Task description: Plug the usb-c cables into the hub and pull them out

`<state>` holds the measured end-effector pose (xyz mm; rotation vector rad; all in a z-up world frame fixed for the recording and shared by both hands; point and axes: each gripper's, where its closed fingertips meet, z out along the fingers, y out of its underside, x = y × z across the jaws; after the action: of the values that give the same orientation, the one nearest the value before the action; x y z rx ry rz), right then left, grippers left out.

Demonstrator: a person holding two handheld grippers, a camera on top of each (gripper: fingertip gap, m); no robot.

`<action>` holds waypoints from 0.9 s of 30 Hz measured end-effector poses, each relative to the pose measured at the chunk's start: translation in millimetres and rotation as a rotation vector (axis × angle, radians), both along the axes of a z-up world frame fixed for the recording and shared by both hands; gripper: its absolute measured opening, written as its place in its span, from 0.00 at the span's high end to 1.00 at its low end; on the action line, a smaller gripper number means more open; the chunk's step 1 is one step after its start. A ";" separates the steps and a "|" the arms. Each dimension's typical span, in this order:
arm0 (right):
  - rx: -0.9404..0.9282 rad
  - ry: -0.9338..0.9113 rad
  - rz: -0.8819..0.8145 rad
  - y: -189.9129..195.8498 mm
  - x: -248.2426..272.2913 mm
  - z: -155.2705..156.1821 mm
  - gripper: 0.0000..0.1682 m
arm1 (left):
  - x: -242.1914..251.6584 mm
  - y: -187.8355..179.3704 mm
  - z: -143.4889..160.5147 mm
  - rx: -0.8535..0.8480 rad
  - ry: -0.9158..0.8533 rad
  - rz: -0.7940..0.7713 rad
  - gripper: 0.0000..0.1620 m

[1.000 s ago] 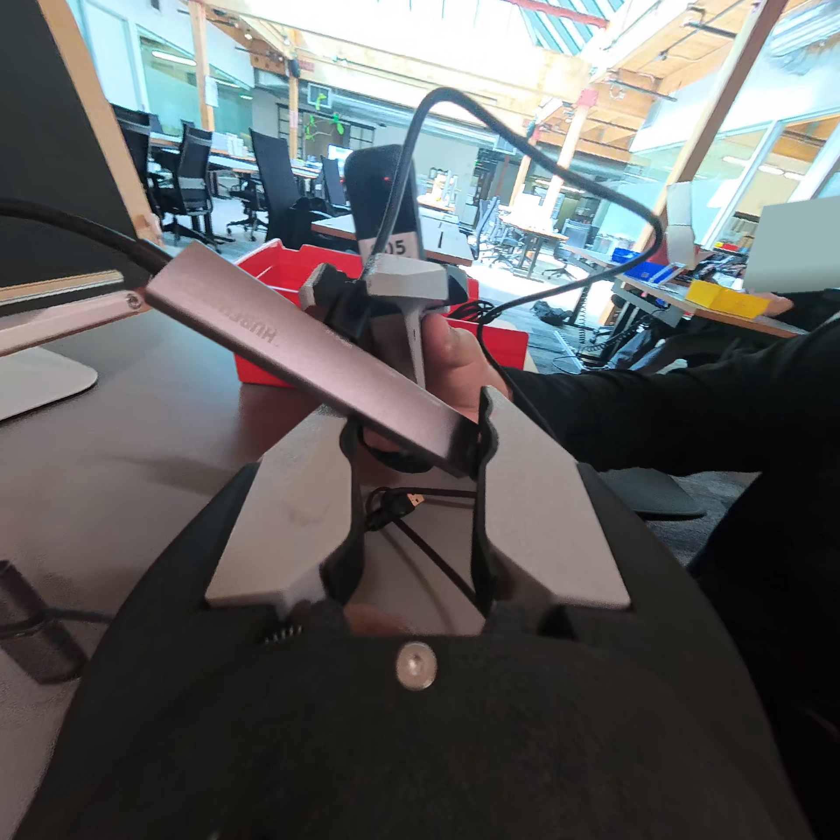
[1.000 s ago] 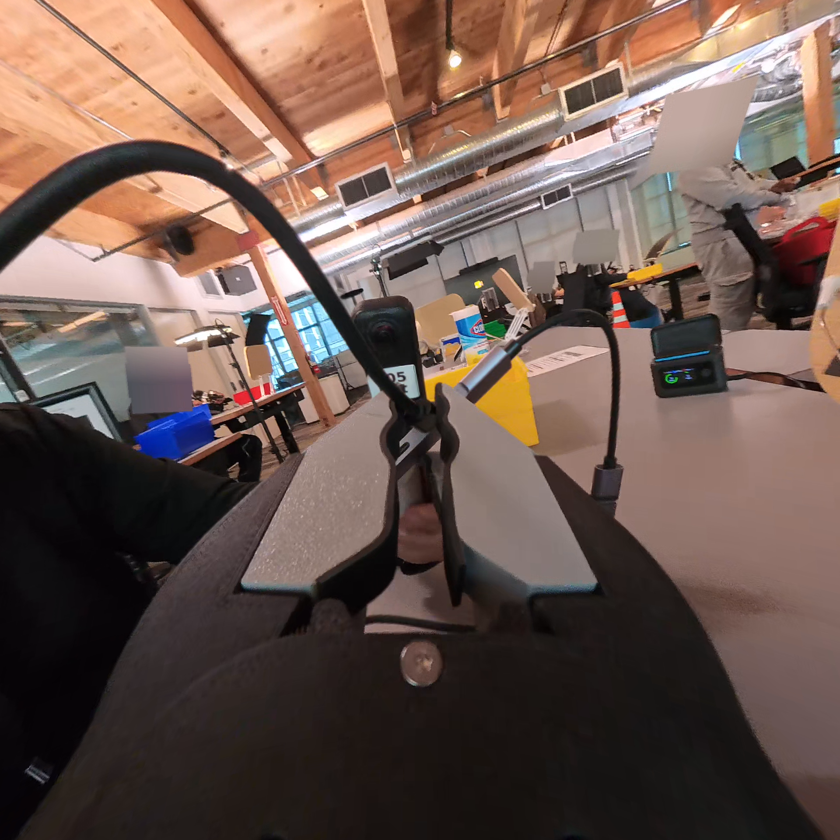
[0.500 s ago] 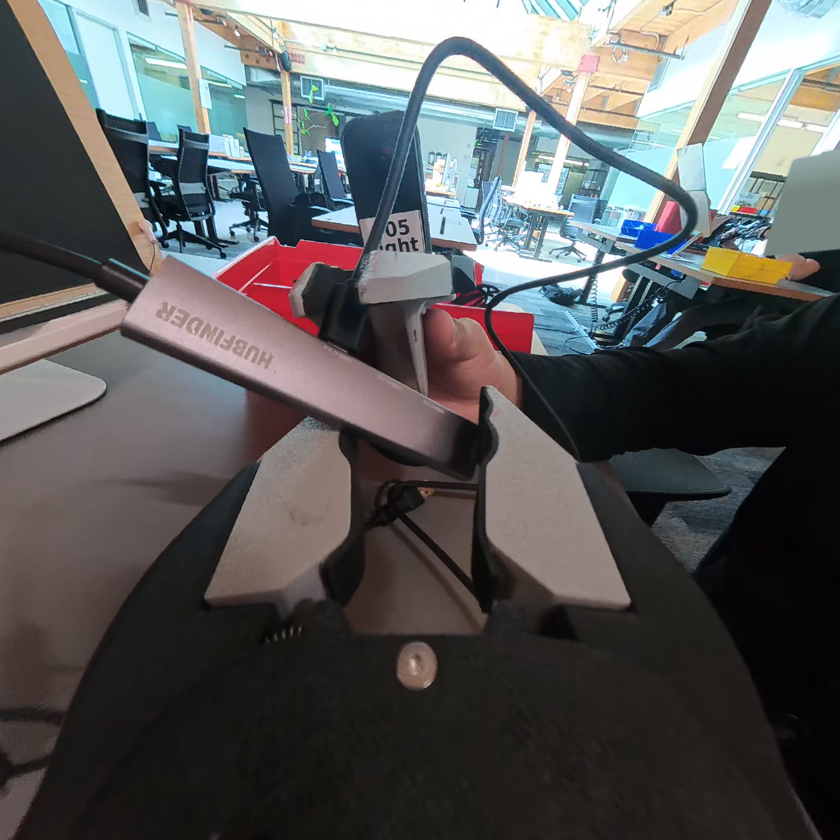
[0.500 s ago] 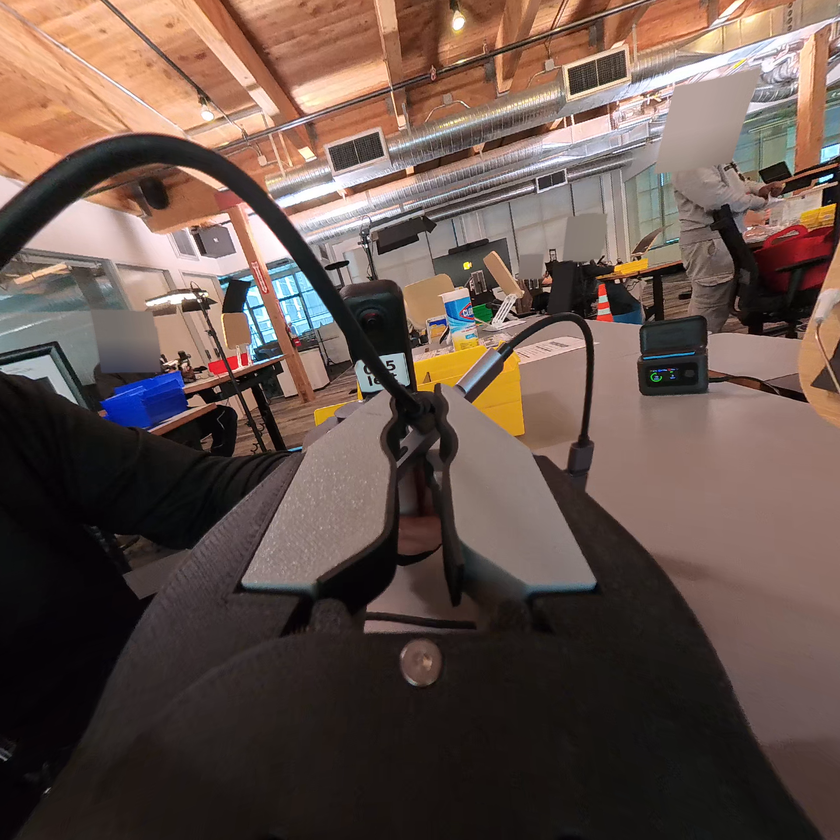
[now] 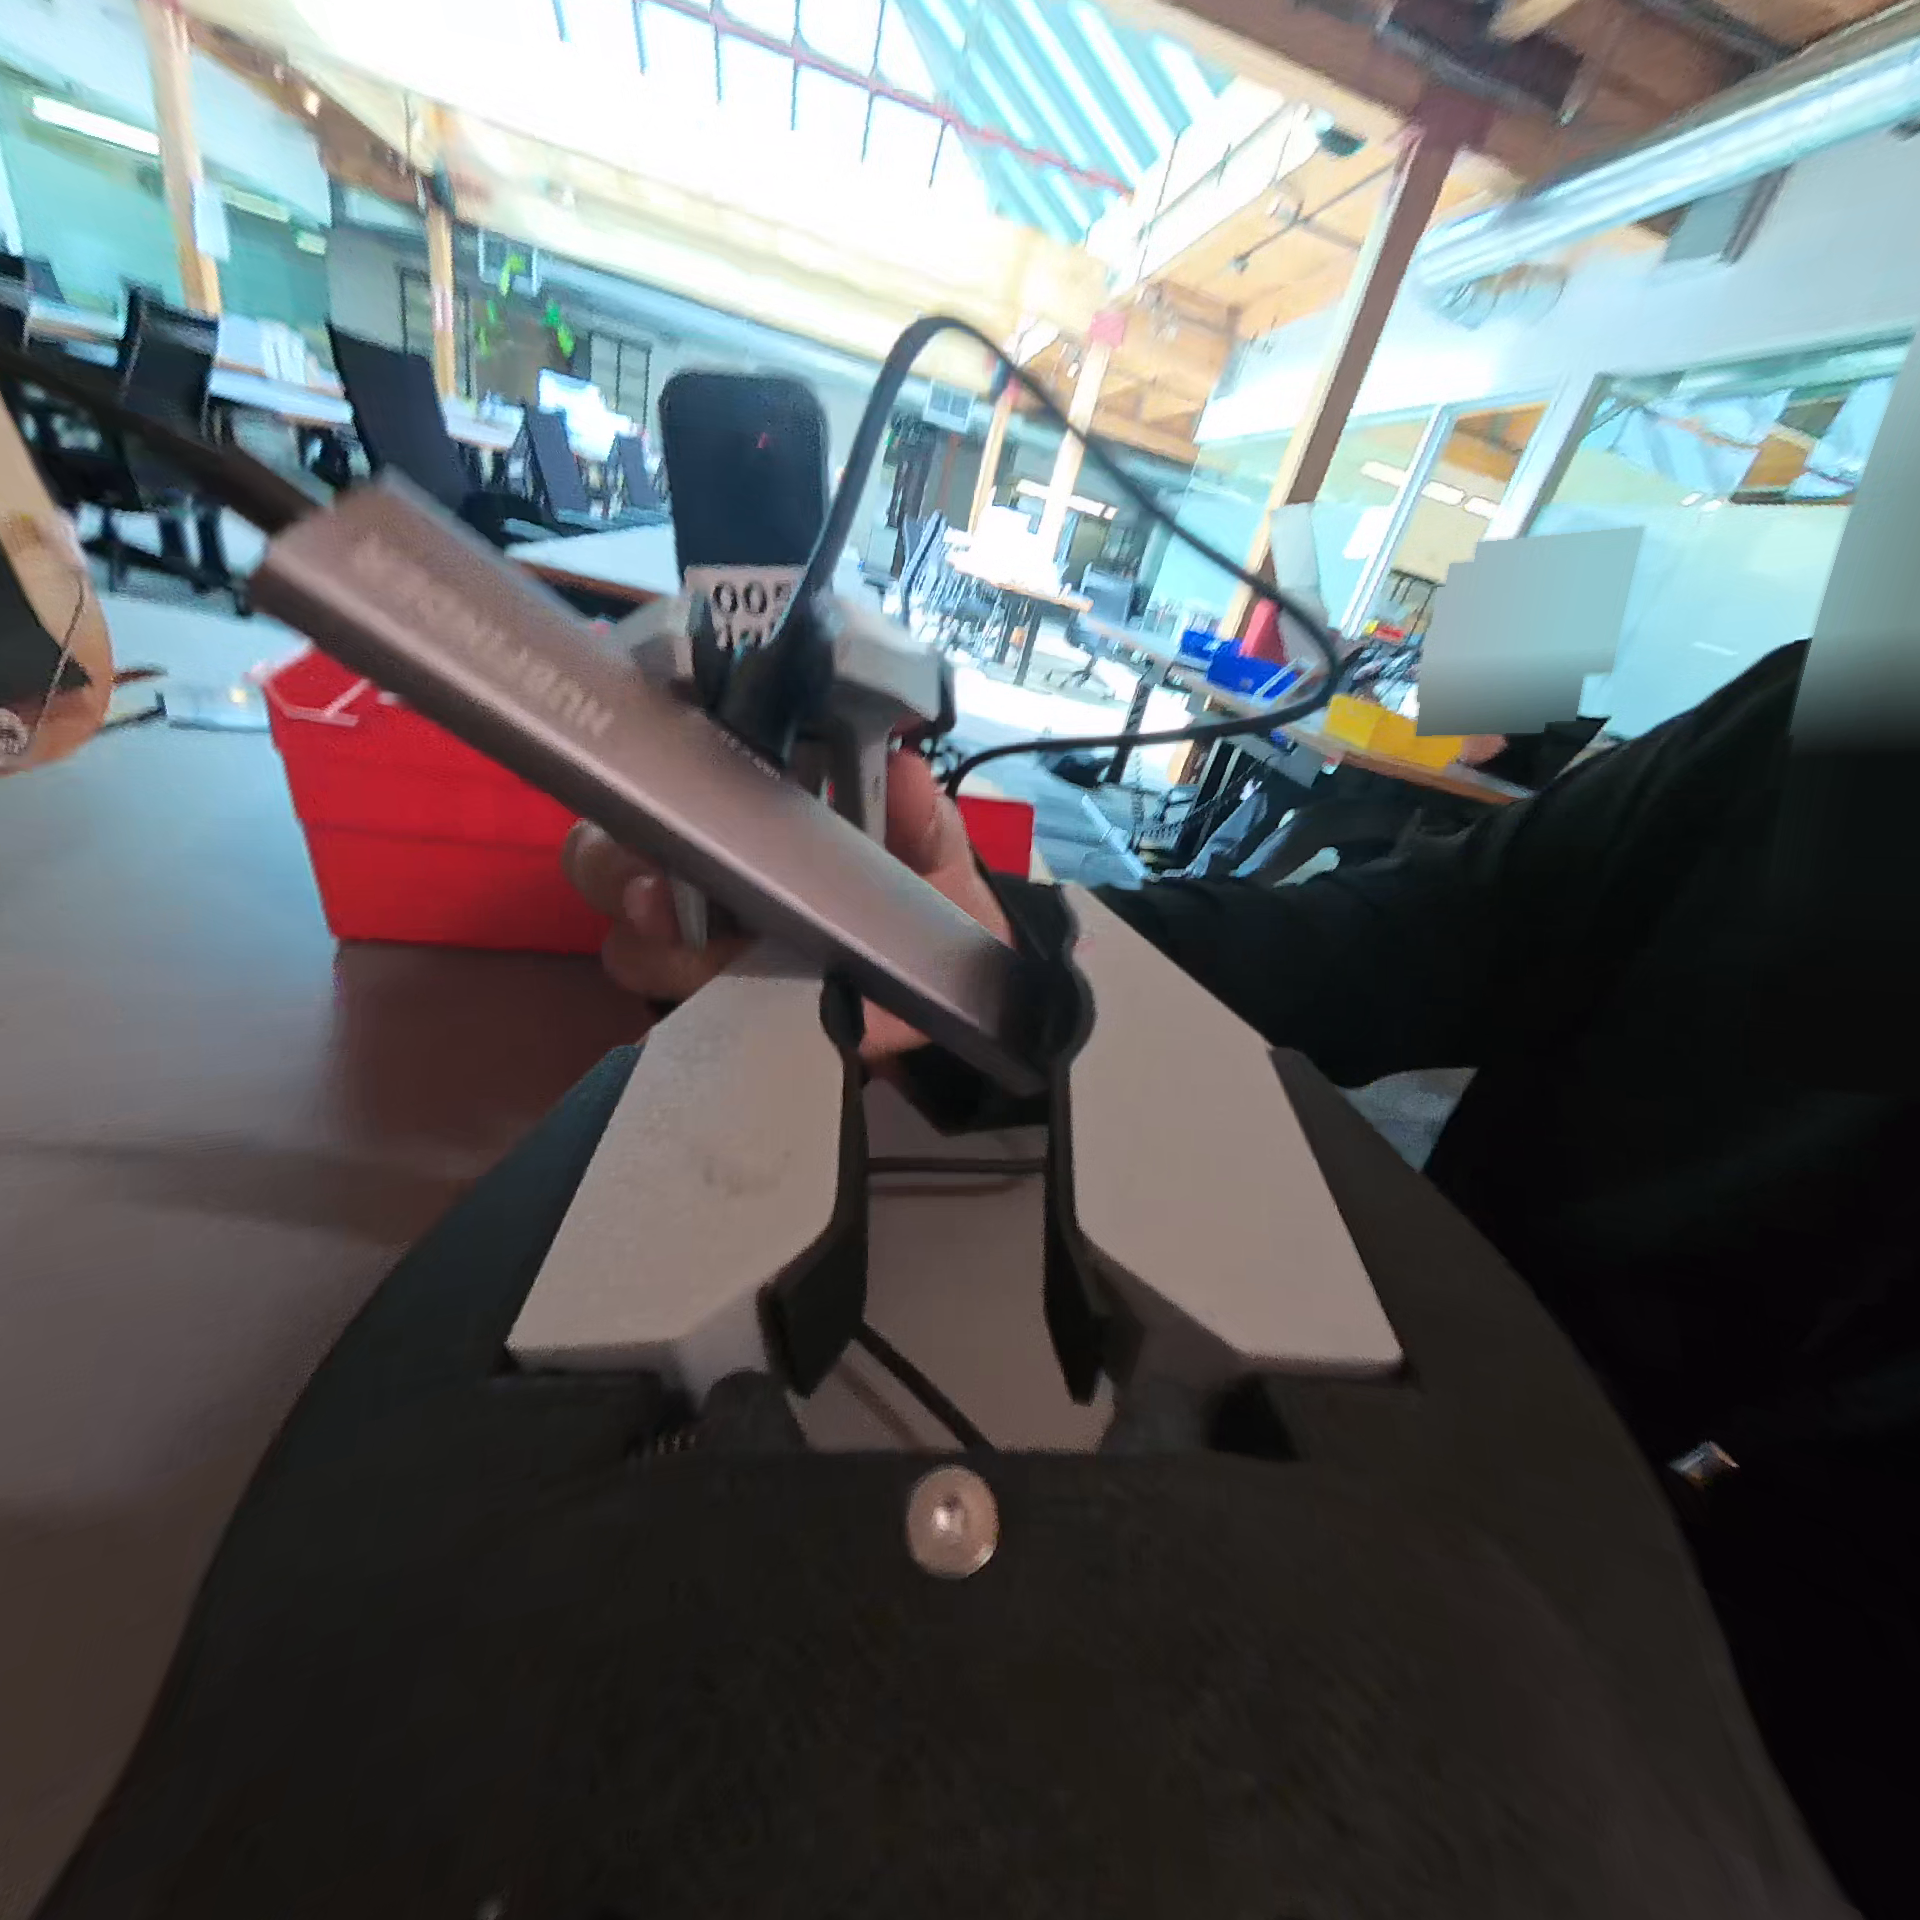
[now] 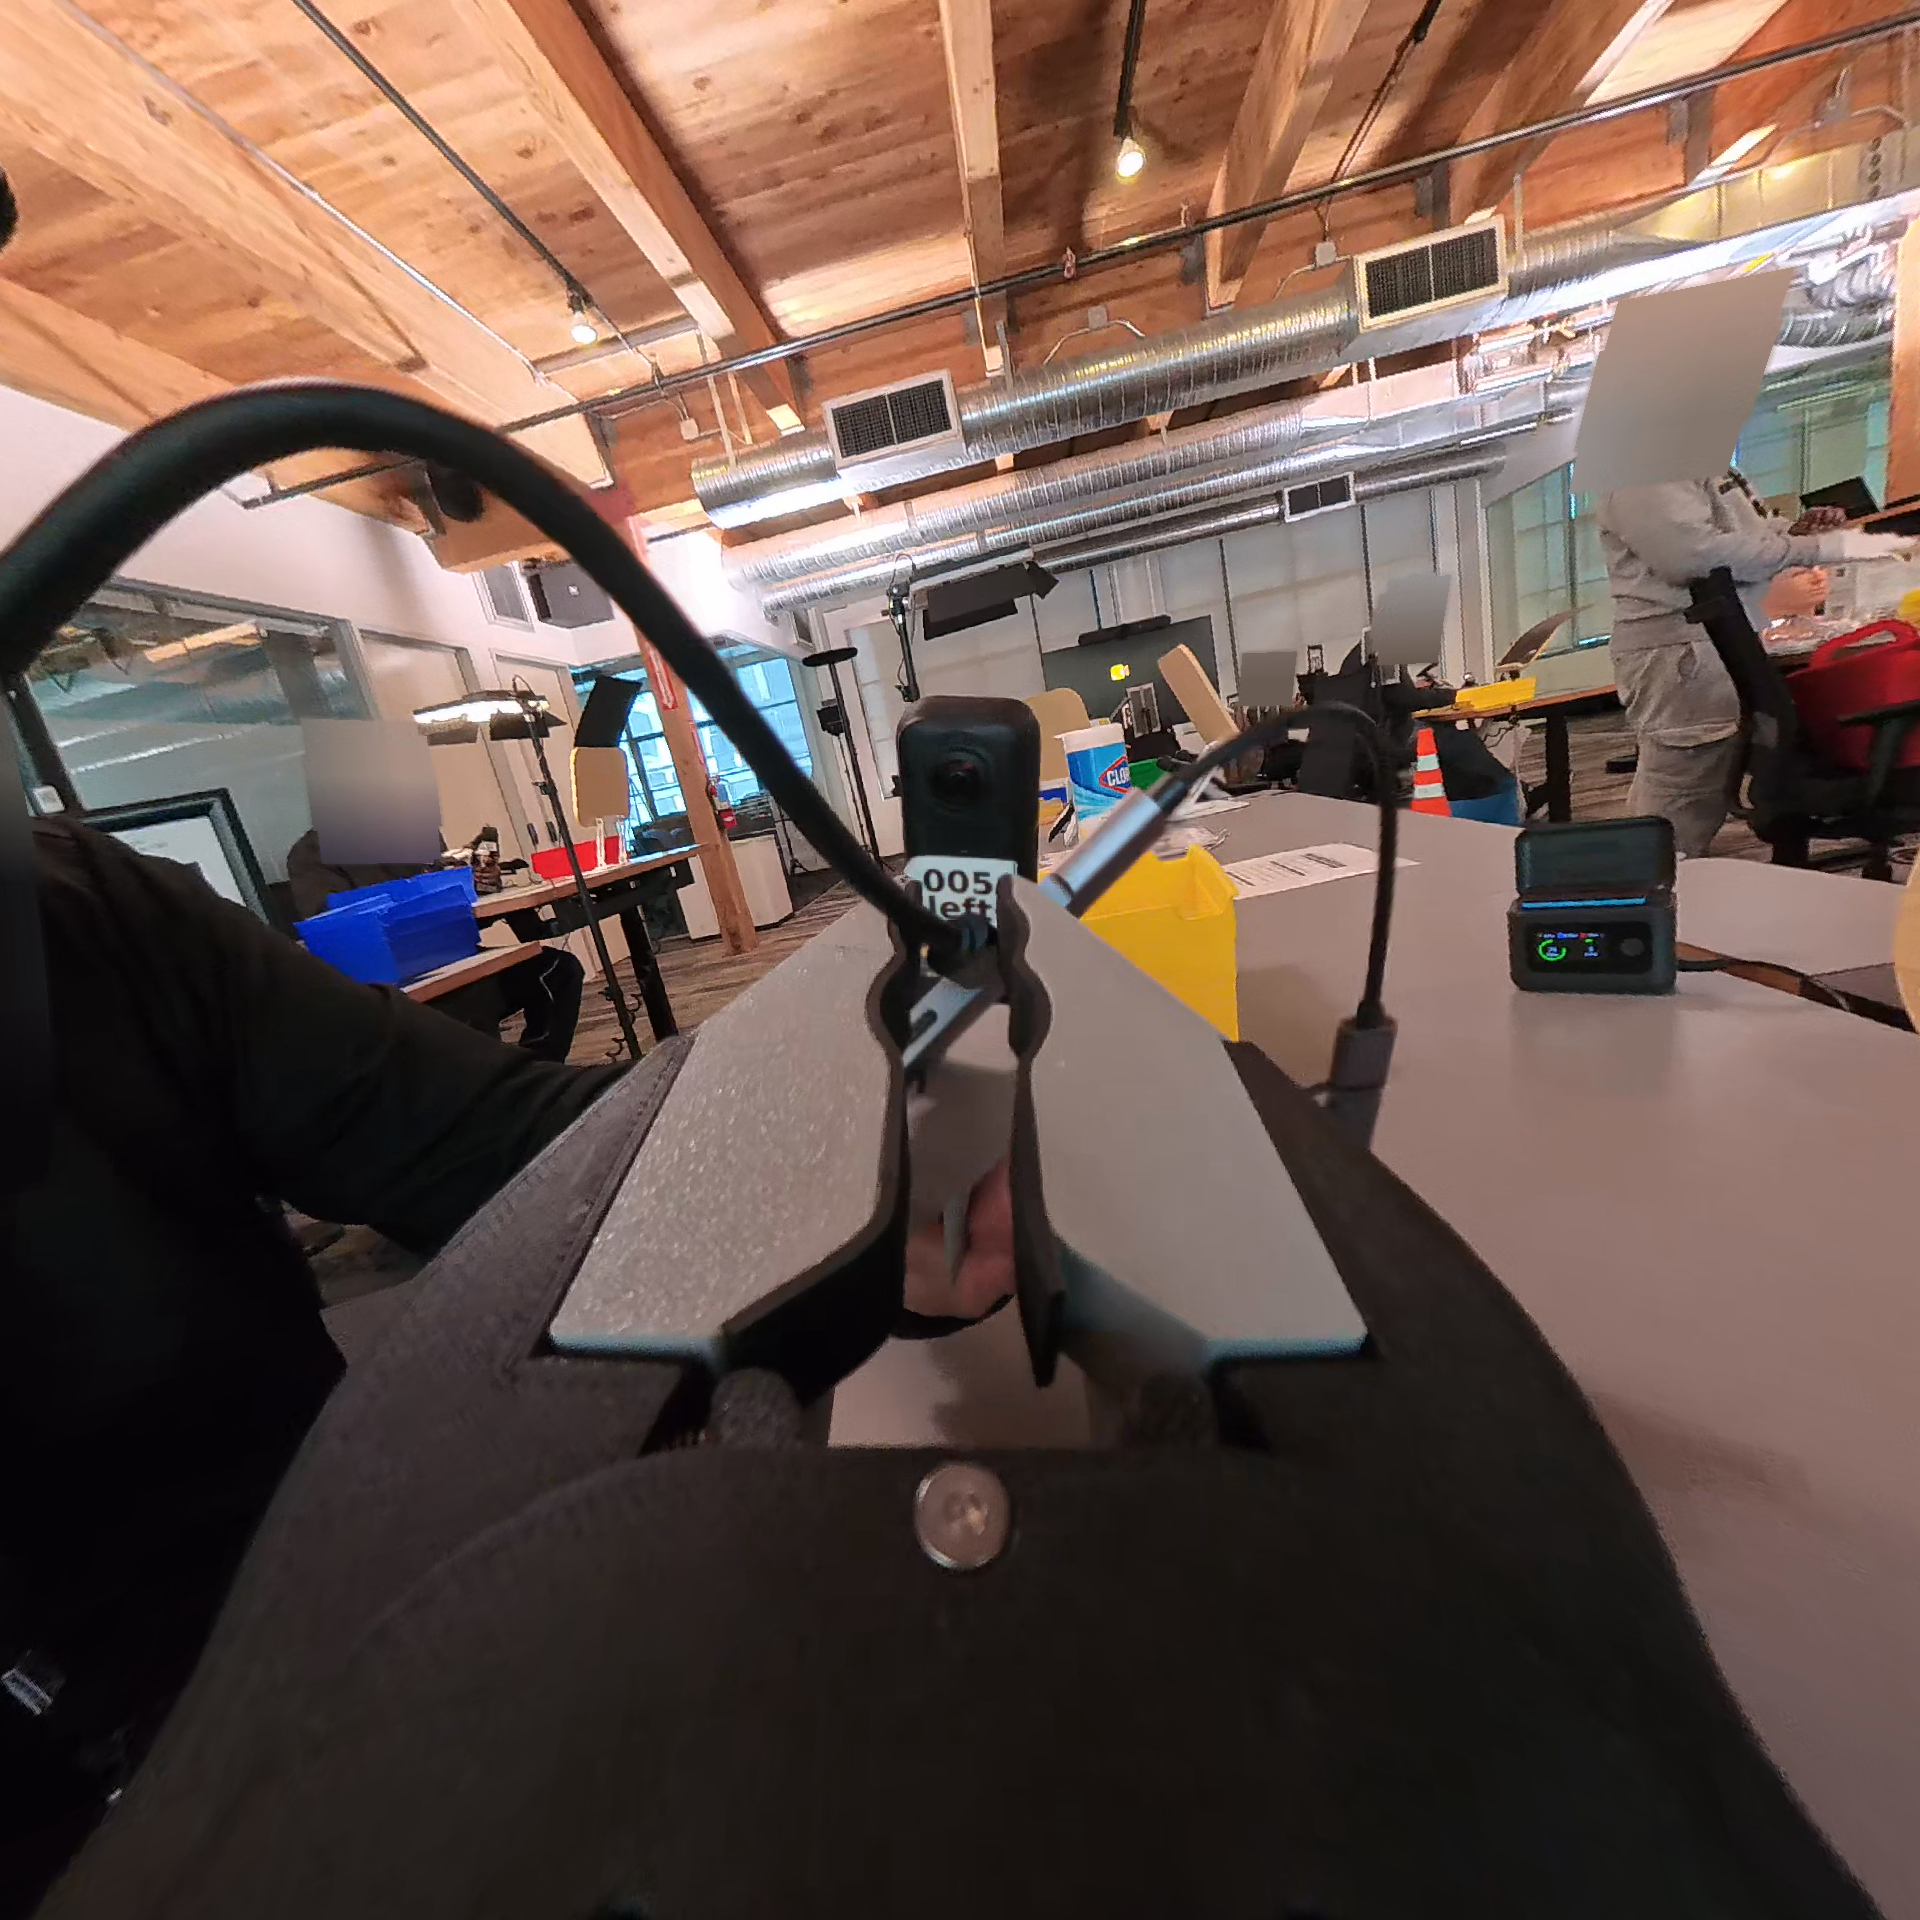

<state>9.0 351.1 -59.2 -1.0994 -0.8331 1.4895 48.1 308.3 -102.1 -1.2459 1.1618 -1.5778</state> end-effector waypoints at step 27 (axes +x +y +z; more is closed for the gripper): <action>-0.067 -0.110 -0.092 16.6 -9.7 -22.5 0.98 | 8.6 38.1 -37.8 -0.078 0.193 0.181 0.97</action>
<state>-0.6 367.6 -81.7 -1.2622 -0.8023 1.3984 56.6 346.4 -139.8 -1.5378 1.0788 -1.4043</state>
